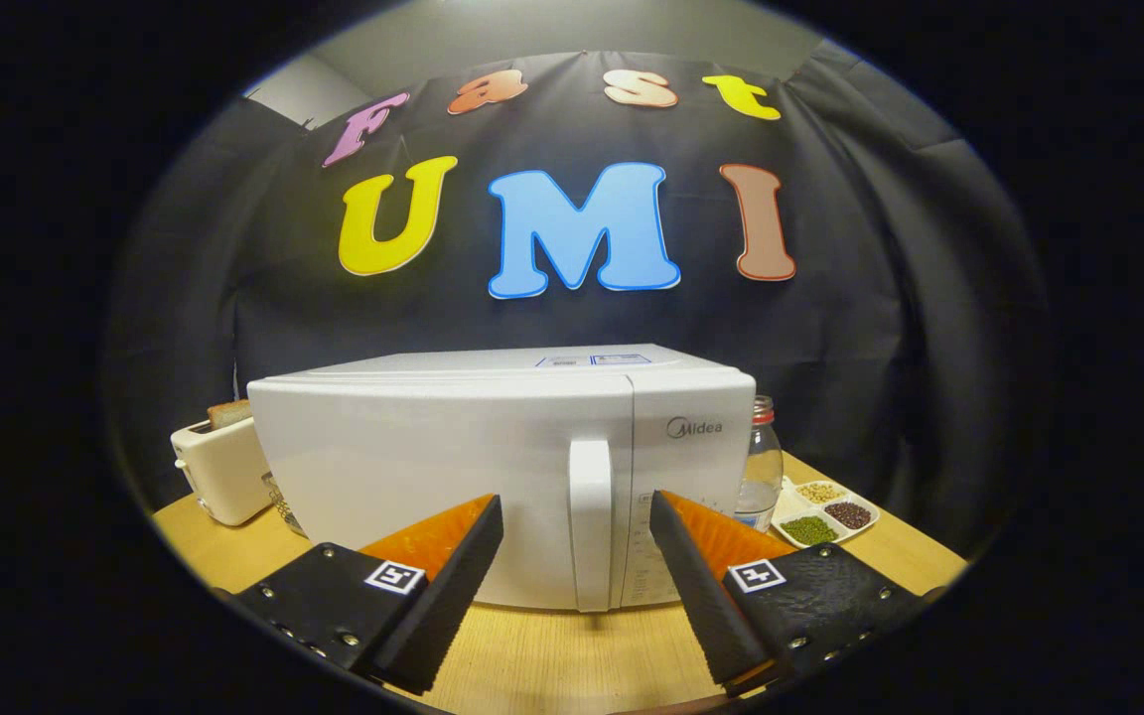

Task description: Open the microwave, put the food inside, and close the microwave door.

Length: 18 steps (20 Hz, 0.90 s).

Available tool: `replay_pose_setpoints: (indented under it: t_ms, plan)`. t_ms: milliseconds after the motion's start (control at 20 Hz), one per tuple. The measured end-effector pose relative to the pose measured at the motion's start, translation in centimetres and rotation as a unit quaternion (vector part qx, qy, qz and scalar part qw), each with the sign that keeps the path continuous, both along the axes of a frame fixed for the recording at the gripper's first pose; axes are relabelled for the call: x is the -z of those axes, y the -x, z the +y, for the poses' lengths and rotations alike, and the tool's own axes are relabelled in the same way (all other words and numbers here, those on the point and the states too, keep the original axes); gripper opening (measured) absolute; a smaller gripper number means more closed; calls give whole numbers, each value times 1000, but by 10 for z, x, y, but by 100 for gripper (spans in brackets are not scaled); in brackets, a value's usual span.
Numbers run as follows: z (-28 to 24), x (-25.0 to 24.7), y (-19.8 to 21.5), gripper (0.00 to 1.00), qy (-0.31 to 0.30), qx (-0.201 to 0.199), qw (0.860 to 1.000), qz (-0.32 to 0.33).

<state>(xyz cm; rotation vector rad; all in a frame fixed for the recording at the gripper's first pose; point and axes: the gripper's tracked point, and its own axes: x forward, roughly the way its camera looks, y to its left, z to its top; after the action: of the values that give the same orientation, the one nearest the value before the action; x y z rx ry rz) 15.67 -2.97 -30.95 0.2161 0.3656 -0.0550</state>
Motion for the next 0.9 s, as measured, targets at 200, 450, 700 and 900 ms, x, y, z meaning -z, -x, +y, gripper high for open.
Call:
replay_pose_setpoints:
  t_ms: [200, 450, 700, 900]
  plan:
    - [-9, 13, -9, 74, 28, 18, 999, -8]
    - [-1, 33, -12, 65, 8, 4, 1000, 17]
    - [1, 31, -13, 30, 23, -2, 1000, 12]
    - [0, 31, -12, 19, 41, -8, 999, 9]
